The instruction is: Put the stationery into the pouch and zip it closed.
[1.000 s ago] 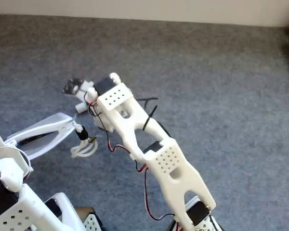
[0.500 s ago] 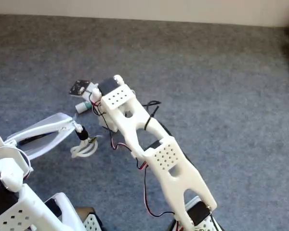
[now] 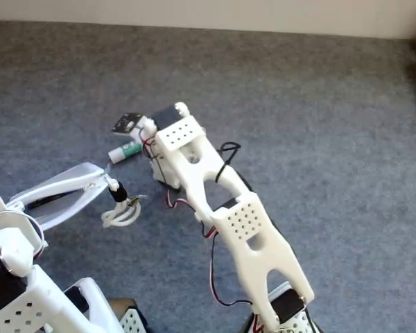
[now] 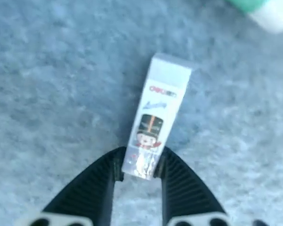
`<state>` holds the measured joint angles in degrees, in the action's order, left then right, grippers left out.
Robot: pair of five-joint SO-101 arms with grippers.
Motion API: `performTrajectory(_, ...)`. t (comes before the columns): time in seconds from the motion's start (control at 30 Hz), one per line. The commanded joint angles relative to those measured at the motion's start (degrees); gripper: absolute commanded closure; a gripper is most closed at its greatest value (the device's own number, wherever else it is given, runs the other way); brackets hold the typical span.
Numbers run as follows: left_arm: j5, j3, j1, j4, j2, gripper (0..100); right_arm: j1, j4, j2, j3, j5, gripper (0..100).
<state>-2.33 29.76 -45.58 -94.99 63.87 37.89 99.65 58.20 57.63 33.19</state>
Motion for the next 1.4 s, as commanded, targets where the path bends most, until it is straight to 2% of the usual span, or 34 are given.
performTrajectory(0.0, -0.4, 0.1, 0.0, 0.3, -1.4, 99, -2.9, 1.5, -0.9, 2.3, 4.9, 98.1)
performTrajectory(0.13, -0.4, 0.1, 0.0, 0.3, -1.4, 99, -3.5, 1.5, -4.2, 2.2, 4.9, 95.2)
performTrajectory(0.33, -0.4, 0.1, 0.0, 0.3, -1.4, 99, -4.4, 1.5, -13.1, -9.2, 4.8, 79.5)
performTrajectory(0.5, -0.4, 0.1, 0.0, 0.3, -1.4, 99, -3.3, 1.2, -19.2, -15.8, 4.1, 79.3)
performTrajectory(0.57, -0.4, 0.1, 0.0, 0.3, -1.4, 99, -2.6, 1.0, -19.7, -15.4, 0.3, 79.3)
performTrajectory(0.77, -0.4, 0.1, 0.0, 0.3, -1.4, 99, -0.4, -9.4, -16.7, -14.2, -9.8, 79.3)
performTrajectory(1.0, -0.4, 0.1, 0.0, 0.3, -1.4, 99, 0.4, -18.6, -13.9, -14.0, -15.6, 79.3)
performTrajectory(1.37, -0.4, 0.1, 0.0, 0.3, -1.4, 99, 4.1, -19.6, -13.8, -14.2, -16.2, 79.3)
